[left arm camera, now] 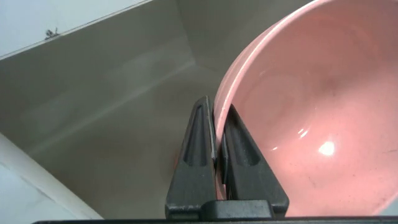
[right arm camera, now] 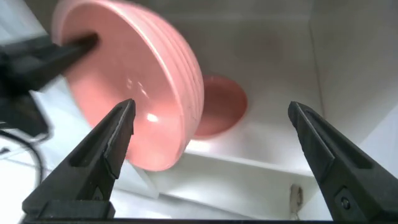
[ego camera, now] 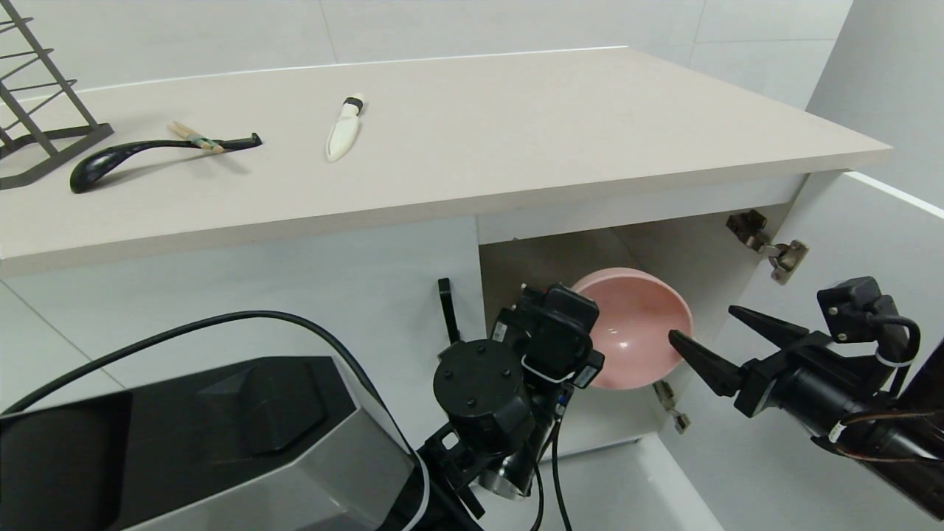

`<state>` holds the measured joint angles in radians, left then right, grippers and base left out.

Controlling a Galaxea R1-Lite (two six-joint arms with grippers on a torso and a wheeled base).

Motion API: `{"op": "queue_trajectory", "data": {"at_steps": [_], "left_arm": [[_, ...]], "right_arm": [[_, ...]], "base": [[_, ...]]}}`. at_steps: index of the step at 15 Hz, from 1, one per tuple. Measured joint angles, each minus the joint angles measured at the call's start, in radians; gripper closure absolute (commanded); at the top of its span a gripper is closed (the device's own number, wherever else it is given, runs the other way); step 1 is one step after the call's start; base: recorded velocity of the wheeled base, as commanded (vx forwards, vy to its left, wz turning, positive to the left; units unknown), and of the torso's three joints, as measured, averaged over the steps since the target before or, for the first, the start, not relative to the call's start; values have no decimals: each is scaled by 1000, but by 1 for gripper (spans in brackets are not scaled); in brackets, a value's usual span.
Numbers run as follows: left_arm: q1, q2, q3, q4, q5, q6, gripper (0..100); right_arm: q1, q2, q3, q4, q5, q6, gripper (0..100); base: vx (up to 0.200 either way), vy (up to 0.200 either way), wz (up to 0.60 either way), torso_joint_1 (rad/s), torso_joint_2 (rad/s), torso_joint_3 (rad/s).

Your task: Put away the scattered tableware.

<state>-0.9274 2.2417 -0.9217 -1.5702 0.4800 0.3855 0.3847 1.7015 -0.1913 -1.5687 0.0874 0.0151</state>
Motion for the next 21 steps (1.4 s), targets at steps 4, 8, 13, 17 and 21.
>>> {"op": "queue_trajectory", "data": {"at_steps": [4,8,13,17,21], "left_arm": [[-29,0,-31,0,115,-56,100],[-42,1,-45,0,132,-59,100],[-71,5,-51,0,131,-58,100],[-73,12,-51,1,131,-59,100],[-73,14,-52,0,130,-59,100]], "right_arm": [[-46,52,-35,-1,-5,0,0],[-58,73,-58,-1,-6,0,0],[-59,75,-77,-1,-8,0,0],[-56,69,-77,-1,-7,0,0],[-45,66,-75,-1,-7,1,100]], "base": [[0,0,0,0,0,0],[0,0,0,0,0,0],[0,0,0,0,0,0],[0,0,0,0,0,0],[0,0,0,0,0,0]]}}
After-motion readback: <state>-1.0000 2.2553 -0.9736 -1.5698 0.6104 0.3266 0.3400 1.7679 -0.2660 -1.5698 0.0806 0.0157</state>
